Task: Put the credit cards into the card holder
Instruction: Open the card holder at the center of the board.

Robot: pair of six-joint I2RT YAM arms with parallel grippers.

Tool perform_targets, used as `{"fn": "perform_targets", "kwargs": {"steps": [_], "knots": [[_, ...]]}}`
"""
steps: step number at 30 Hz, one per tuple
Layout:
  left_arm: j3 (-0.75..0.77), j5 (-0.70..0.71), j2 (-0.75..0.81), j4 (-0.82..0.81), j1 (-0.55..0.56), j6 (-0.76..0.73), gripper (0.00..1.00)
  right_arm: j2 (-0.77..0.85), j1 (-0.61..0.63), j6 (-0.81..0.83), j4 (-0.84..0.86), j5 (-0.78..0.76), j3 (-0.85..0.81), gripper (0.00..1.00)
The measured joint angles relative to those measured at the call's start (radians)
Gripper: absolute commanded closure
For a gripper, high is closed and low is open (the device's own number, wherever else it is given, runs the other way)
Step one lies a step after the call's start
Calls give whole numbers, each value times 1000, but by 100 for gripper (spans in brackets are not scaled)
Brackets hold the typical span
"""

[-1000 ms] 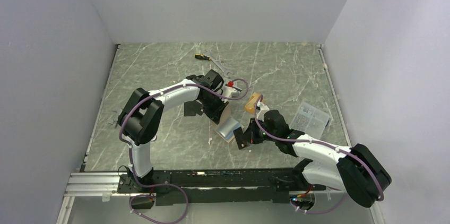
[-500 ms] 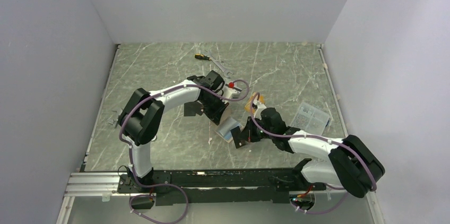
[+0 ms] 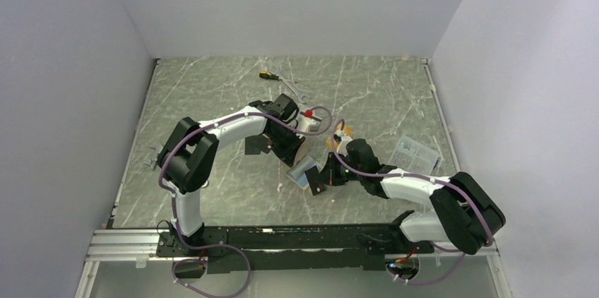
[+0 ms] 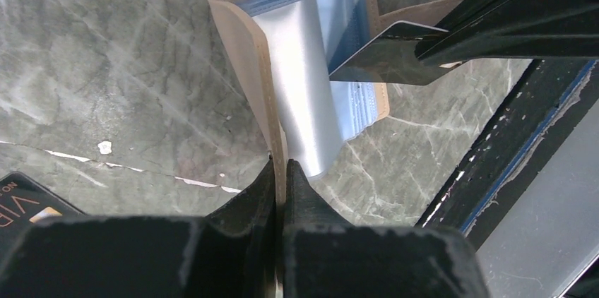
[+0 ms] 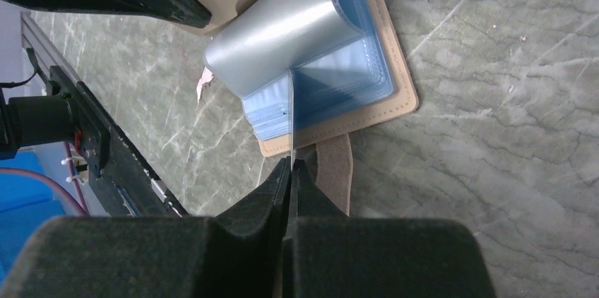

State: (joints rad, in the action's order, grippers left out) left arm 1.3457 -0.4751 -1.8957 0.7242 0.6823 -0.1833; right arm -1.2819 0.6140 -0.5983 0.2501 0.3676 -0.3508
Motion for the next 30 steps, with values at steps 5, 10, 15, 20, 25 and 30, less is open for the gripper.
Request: {"fn": "perform_targets", "kwargs": {"steps": [5, 10, 15, 20, 25, 30], "knots": [[-2, -27, 0, -1, 0, -8, 89, -6, -8, 4, 0, 7, -14, 100], [-4, -51, 0, 0, 0, -13, 75, -23, -19, 4, 13, 20, -21, 100], [-4, -90, 0, 6, -2, -14, 68, -24, -30, 4, 36, 34, -21, 100], [-4, -161, 0, 16, -27, -15, 67, -19, -35, 4, 73, 45, -21, 100], [-5, -202, 0, 22, -53, -18, 67, -37, -40, 4, 111, 74, -22, 100], [-6, -232, 0, 21, -74, -18, 67, -50, -40, 4, 124, 94, -22, 100]]}}
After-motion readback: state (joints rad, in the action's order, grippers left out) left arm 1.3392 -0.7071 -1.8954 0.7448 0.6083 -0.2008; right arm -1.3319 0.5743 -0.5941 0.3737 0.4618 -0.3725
